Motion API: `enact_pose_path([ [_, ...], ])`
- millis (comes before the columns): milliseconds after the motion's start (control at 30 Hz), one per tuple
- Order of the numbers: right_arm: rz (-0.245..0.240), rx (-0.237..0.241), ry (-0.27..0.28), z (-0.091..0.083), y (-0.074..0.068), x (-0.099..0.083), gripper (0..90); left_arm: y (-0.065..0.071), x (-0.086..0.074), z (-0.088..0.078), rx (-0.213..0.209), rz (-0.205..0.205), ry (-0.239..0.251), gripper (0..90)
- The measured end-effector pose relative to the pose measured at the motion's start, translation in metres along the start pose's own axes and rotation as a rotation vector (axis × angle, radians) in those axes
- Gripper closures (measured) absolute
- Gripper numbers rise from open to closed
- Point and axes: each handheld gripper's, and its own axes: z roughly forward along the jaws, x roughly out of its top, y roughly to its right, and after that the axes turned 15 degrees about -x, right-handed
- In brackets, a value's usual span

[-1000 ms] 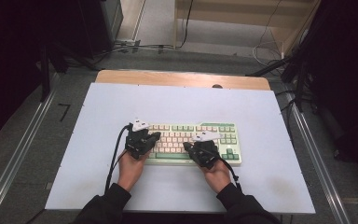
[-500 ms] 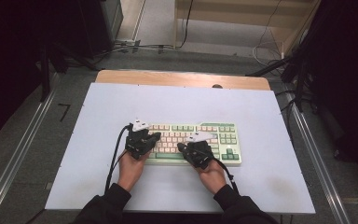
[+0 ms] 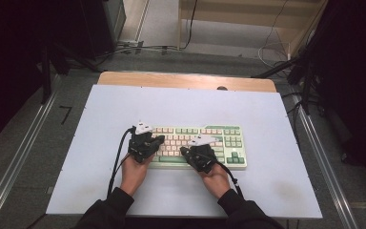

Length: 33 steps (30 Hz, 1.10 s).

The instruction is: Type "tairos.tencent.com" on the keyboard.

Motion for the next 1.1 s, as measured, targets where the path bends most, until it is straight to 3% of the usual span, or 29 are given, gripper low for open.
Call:
enact_pose_path([
  [467, 0.008, 0.008, -0.019, 0.003, 0.0, 0.0, 87.3, 0.001, 0.0, -0.001, -0.002, 0.004, -0.004, 90.0],
  [733, 0.023, 0.011, 0.025, -0.006, 0.003, 0.003, 87.4, 0.002, 0.0, -0.002, -0.006, 0.005, -0.002, 90.0],
  [1100, 0.041, 0.004, 0.024, -0.008, 0.009, 0.004, 87.3, 0.004, -0.001, -0.006, -0.016, 0.009, 0.0, 90.0],
])
